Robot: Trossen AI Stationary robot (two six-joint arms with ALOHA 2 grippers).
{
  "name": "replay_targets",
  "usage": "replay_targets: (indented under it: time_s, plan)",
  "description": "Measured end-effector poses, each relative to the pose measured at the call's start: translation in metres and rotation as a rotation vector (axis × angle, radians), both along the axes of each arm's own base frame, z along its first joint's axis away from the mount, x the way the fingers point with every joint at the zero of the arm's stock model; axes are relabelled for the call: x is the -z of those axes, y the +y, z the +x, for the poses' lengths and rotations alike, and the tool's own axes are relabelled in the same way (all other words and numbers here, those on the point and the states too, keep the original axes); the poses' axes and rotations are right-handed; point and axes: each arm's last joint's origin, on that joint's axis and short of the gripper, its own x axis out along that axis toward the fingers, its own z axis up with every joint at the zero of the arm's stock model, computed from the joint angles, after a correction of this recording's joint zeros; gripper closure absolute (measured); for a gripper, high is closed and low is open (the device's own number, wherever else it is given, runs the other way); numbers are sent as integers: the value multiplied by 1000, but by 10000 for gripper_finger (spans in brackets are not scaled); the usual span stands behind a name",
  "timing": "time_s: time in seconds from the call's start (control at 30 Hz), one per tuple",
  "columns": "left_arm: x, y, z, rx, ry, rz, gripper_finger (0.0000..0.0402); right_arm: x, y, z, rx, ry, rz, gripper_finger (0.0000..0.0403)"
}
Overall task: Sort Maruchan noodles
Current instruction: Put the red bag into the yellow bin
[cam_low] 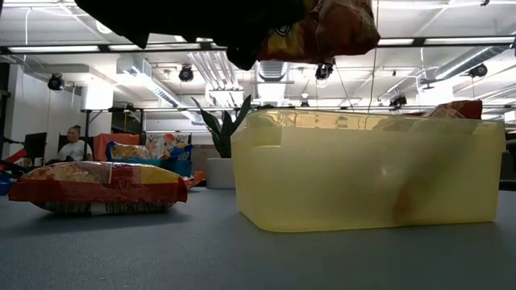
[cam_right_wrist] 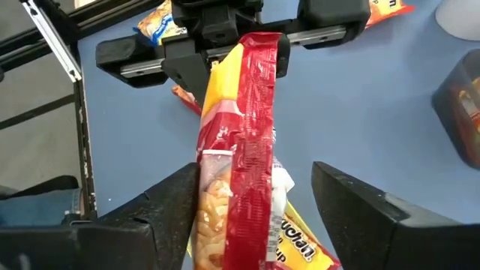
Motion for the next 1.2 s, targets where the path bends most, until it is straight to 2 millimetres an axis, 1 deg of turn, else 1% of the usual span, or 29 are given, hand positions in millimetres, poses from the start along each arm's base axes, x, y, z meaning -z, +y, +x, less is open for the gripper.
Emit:
replay_targets:
  time_s: [0.1,0.3,0.4,0.6,0.7,0.8,0.97,1.07,1.2]
  plan:
    - [0,0,0,-2,0,-1,345,0,-1,0,-1,1,-4,175]
    - [0,0,0,-12,-6,0,345,6,1,3,-42,20,5,177]
    - [-1,1,0,-41,-8,5,345,7,2,5,-59,0,12,177]
    - [-1,1,0,-47,-8,6,345,8,3,7,-67,-2,2,177]
    - [-1,1,1,-47,-13,4,345,11,4,8,-69,6,-4,184]
    - [-2,1,1,-47,-24,2,345,15,5,11,-69,20,-9,211]
    - [-2,1,1,-46,-25,3,338,17,6,13,-69,30,-12,275]
    - [-3,1,0,-42,-31,21,318,16,5,12,-69,29,-12,304]
    - [-11,2,-5,-34,-29,96,277,13,4,10,-53,15,10,316]
